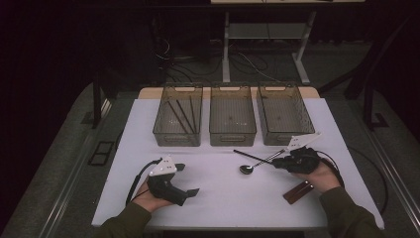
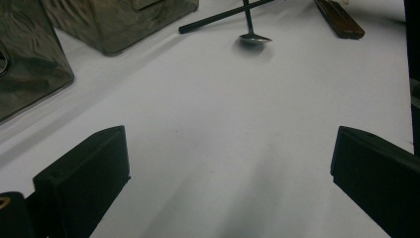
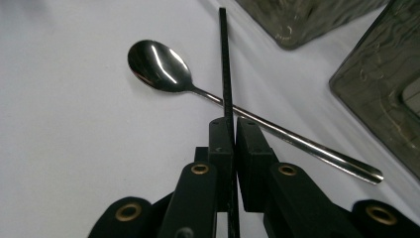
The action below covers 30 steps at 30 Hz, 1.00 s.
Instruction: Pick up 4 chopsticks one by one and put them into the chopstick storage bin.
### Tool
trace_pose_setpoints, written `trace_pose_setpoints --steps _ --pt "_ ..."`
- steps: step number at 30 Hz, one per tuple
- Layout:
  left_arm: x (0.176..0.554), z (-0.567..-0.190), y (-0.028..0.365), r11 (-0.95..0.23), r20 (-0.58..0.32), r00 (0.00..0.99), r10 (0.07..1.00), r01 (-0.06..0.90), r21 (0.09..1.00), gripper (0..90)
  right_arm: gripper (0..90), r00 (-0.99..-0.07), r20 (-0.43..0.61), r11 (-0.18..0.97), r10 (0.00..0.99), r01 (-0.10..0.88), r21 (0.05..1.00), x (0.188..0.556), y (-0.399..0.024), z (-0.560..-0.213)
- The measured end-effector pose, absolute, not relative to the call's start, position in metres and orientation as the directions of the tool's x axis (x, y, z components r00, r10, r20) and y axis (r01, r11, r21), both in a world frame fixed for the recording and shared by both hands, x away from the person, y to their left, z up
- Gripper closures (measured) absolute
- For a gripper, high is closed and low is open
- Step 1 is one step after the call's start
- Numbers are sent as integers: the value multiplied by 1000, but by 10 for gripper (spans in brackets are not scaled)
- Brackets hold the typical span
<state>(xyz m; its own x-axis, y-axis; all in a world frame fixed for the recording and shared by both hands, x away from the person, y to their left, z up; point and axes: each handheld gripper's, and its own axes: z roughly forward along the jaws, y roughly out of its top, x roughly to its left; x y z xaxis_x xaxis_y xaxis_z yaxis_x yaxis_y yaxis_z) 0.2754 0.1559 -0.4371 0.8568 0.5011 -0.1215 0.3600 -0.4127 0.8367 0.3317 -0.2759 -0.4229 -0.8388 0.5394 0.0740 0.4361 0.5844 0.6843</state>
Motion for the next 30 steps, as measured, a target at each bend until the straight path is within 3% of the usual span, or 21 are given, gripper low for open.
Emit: trace_pose_setpoints --steps 30 --pt "275 -437 156 -410 -124 856 502 362 837 8 854 -830 150 427 537 420 801 322 -278 -389"
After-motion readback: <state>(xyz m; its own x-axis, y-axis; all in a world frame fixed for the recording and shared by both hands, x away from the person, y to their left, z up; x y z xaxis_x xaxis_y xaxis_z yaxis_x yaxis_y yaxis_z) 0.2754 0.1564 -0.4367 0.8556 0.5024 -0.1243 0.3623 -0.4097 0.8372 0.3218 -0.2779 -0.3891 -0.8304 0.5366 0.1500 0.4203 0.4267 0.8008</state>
